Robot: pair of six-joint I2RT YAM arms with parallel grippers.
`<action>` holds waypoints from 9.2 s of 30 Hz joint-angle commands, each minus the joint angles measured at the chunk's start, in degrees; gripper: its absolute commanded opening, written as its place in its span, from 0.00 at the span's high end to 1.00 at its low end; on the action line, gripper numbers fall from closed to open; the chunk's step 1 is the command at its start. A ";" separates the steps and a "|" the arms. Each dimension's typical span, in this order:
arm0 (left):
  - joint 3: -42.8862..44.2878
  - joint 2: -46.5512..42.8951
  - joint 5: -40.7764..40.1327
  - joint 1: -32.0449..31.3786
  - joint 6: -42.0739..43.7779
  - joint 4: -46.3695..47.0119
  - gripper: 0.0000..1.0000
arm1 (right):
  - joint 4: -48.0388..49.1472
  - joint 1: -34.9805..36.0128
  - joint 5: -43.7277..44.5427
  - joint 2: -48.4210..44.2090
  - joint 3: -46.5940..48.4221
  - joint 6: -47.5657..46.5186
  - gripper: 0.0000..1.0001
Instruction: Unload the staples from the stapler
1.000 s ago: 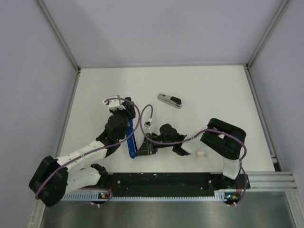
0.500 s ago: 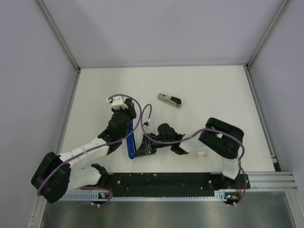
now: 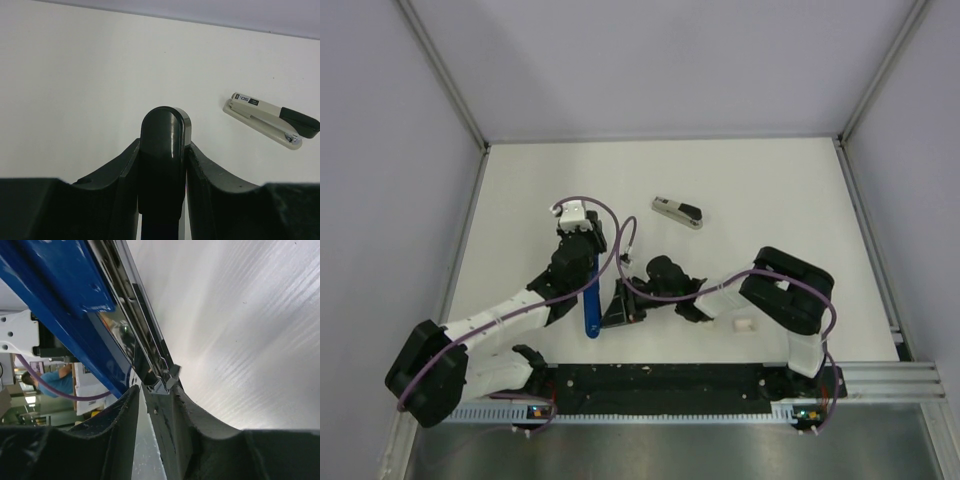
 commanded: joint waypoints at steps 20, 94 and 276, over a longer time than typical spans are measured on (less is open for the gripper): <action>4.49 -1.40 0.98 -1.37 3.77 -2.04 1.00 | -7.97 1.47 1.94 -4.86 6.79 -6.39 0.61; 7.22 -19.87 38.53 -1.20 -15.57 -16.54 1.00 | -26.26 -9.43 32.27 -25.43 8.11 -28.98 0.68; 69.73 50.38 59.61 5.66 42.37 -55.75 1.00 | -67.66 -9.60 32.27 -72.55 -6.31 -31.71 0.30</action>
